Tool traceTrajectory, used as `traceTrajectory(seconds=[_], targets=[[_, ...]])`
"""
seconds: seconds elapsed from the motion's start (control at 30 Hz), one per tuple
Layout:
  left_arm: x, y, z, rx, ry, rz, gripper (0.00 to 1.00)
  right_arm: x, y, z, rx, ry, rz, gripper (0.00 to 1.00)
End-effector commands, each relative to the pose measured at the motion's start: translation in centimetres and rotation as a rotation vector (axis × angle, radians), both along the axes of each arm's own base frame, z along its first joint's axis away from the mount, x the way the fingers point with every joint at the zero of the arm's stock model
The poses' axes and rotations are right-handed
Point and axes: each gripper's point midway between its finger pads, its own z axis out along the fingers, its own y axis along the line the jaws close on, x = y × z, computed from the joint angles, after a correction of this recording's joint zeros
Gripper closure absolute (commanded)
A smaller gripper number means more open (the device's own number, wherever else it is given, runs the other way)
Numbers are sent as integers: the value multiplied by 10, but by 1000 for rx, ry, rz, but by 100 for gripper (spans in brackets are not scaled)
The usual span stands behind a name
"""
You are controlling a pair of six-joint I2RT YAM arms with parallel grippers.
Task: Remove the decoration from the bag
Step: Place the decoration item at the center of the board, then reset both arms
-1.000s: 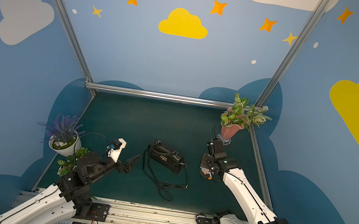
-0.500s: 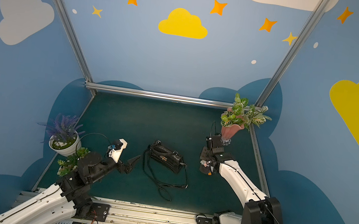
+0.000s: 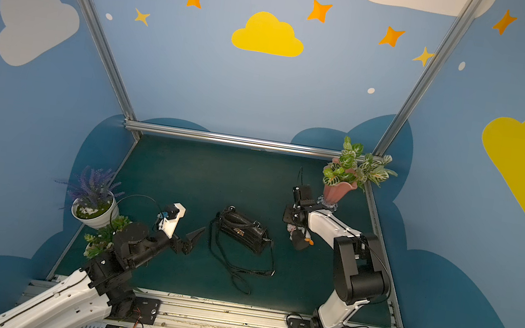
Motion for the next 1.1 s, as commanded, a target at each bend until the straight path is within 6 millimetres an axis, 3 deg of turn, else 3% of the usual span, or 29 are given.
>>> traceTrajectory(seconds=[0.0,0.2,0.37,0.5,0.57,0.67,0.77,0.9,1.07], targets=[[3,5,-3,5,11,30,5,-2,2,-5,10,28,16,73],[6,6,-9,11,34,42,5,-6,0,21,23,-33,26,49],[8,5,-8,13,31,40,5,-27,-14,63,20,-139,22,30],[12,4,-10,22,45,42,4,-50,-35,92,8,-231,-22,17],[17,8,-14,33,66,60,2,-64,-54,112,32,-313,-121,12],[26,18,-23,28,105,110,2,-81,-77,127,59,-421,-212,6],[39,34,-31,12,136,172,2,-95,-99,130,17,-533,-238,3],[62,62,-40,11,148,277,1,-112,-137,119,-41,-566,-335,2],[87,108,-46,54,120,469,0,-115,-167,107,-39,-557,-410,2]])
